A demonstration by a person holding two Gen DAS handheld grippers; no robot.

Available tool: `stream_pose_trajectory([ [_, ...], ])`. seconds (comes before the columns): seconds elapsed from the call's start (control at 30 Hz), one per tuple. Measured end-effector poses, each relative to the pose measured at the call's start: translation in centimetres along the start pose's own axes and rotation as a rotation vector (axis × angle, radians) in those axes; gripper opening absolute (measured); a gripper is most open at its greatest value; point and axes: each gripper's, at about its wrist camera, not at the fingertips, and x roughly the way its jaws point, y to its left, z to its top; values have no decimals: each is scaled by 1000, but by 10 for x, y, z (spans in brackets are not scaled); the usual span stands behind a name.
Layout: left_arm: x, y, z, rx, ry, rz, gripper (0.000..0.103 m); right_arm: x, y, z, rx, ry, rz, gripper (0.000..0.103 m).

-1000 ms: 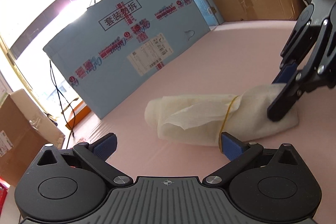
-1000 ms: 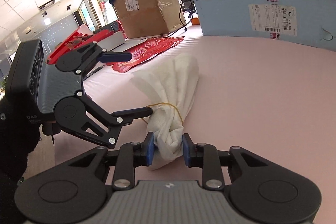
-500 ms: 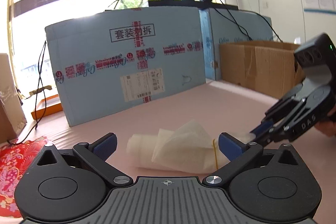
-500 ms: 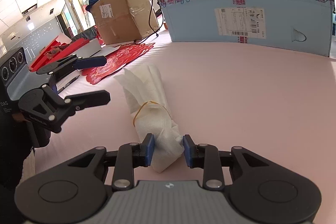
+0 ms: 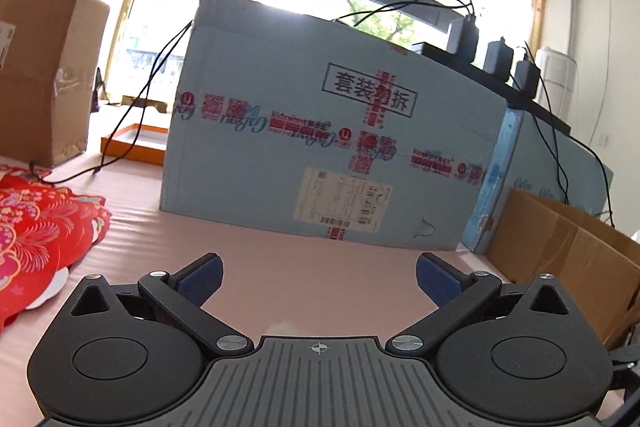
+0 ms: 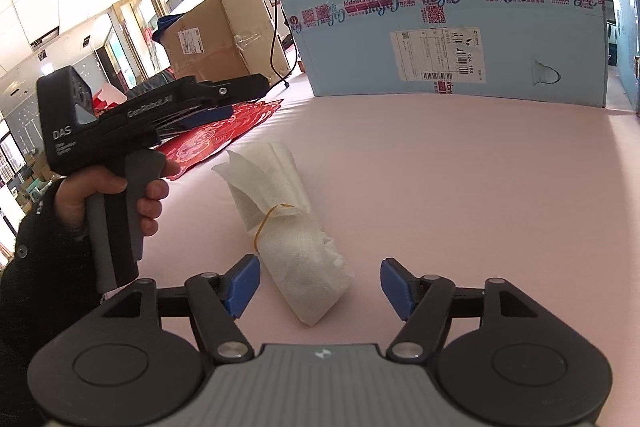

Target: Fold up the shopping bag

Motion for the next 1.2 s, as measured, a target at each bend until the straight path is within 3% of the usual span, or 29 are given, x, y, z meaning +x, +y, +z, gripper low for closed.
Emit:
stream_pose_trajectory([
  [0.13,3,21,-6,-117,36,-43,103,-3,7,-3,-19,-12,34,80],
  [0.3,5,26,-12,-155,46,-89,103,0,22,-7,-87,-2,-10,81],
  [0.7,17,16,-22,-143,123,-125,103,14,27,-11,-136,36,-143,81],
  [1.2,18,16,-26,-160,130,-129,103,14,23,-12,-130,33,-151,81],
])
